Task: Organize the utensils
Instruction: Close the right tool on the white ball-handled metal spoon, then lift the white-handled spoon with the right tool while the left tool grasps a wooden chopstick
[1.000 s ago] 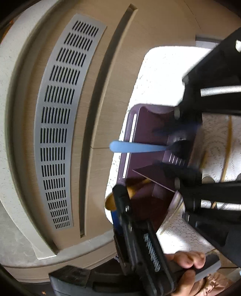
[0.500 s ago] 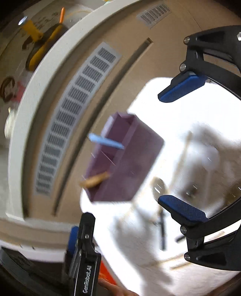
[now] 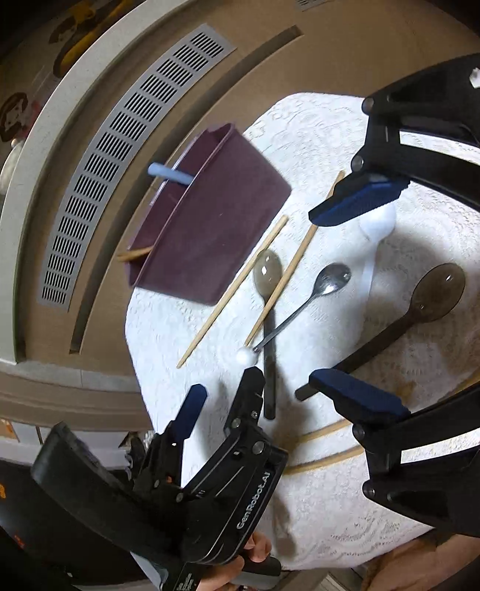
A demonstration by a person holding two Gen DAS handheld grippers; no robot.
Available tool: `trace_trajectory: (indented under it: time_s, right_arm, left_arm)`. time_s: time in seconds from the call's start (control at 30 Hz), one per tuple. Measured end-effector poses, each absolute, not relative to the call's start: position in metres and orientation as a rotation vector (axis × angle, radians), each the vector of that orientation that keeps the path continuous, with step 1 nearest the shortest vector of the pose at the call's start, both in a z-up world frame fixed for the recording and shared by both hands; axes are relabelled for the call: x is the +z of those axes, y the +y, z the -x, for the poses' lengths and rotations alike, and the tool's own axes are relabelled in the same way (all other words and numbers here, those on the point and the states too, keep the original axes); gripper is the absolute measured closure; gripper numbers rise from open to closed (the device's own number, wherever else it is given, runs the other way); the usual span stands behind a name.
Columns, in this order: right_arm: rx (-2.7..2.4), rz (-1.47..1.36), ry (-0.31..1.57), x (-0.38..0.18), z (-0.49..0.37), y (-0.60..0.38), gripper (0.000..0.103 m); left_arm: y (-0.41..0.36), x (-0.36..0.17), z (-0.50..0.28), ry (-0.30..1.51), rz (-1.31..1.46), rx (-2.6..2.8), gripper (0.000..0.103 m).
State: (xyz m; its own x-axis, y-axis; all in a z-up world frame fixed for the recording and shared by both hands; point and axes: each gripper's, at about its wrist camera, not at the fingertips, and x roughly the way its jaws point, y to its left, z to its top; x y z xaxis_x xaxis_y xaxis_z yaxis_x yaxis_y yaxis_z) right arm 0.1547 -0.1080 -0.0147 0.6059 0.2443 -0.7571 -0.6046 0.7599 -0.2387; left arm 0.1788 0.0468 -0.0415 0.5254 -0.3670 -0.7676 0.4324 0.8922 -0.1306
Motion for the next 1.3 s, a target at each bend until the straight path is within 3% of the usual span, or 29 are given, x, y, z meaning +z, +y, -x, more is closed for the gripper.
trace_trajectory:
  time_s: [0.07,0.17,0.5,0.73,0.93,1.3]
  right_arm:
    - [0.495,0.509,0.792,-0.016,-0.154,-0.112,0.050]
    - [0.539,0.461,0.854,-0.020,-0.162,-0.112,0.067]
    - [0.732,0.449,0.901,-0.041,-0.210,-0.045,0.069]
    - [0.725,0.501,0.970,-0.062,-0.230,-0.016,0.082]
    - [0.726,0.510,0.984,-0.069,-0.225,-0.013,0.082]
    - [0.612,0.336,0.949,-0.027,-0.215,-0.071,0.083]
  left_arm:
    - [0.044,-0.049,-0.186,0.941,-0.069,-0.471,0.036]
    - [0.047,-0.052,-0.190,0.959,-0.064,-0.413,0.036]
    - [0.109,-0.042,-0.165,0.919,0.004,-0.128,0.035]
    - [0.119,-0.050,-0.160,0.939,0.013,-0.135,0.035]
    - [0.111,-0.047,-0.159,0.933,0.014,-0.172,0.035]
    - [0.097,-0.040,-0.154,0.930,-0.010,-0.196,0.035]
